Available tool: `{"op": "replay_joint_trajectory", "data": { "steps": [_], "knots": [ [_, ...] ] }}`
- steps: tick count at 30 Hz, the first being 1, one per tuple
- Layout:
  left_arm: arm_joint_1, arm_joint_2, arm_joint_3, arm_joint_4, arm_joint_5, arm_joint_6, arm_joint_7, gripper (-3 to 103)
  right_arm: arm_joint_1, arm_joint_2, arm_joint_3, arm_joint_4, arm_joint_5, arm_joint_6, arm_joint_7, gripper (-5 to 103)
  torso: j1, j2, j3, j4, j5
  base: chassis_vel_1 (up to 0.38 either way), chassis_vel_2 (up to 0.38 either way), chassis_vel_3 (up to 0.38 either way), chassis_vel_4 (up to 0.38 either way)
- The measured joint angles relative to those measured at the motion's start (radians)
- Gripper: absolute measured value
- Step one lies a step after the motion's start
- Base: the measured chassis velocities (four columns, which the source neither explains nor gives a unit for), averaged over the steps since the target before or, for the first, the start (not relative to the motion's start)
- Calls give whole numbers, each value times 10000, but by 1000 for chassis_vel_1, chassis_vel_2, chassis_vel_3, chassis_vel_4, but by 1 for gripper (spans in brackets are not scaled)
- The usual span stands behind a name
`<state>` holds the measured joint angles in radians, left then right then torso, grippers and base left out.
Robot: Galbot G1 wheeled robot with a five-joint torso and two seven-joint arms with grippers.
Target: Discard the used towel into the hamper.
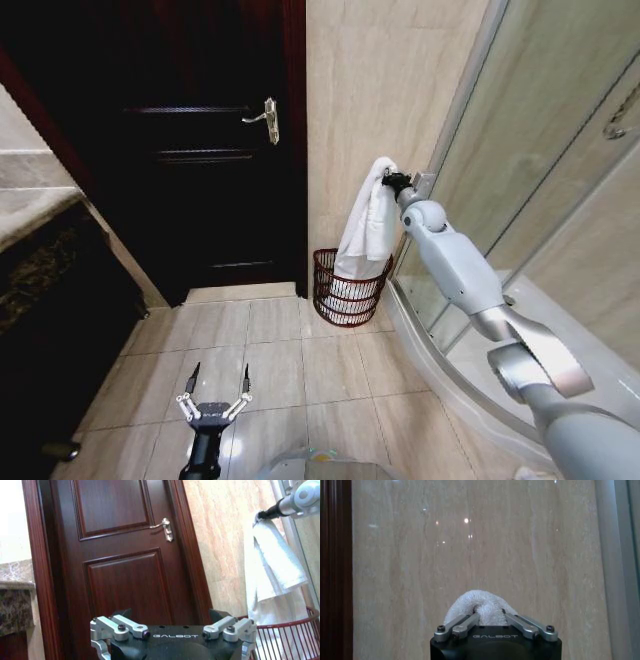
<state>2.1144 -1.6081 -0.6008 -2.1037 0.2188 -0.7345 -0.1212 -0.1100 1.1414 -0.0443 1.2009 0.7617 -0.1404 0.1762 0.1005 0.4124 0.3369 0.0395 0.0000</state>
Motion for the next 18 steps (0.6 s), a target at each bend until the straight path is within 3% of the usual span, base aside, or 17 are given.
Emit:
{"op": "replay_joint_trajectory", "data": {
  "steps": [18],
  "knots": [
    [56,0,231,284,328,-207,-50,100,352,424,-37,-608,-189,31,-82,7,-257,-719,-463,2,-3,0,0,0,0]
  ]
}}
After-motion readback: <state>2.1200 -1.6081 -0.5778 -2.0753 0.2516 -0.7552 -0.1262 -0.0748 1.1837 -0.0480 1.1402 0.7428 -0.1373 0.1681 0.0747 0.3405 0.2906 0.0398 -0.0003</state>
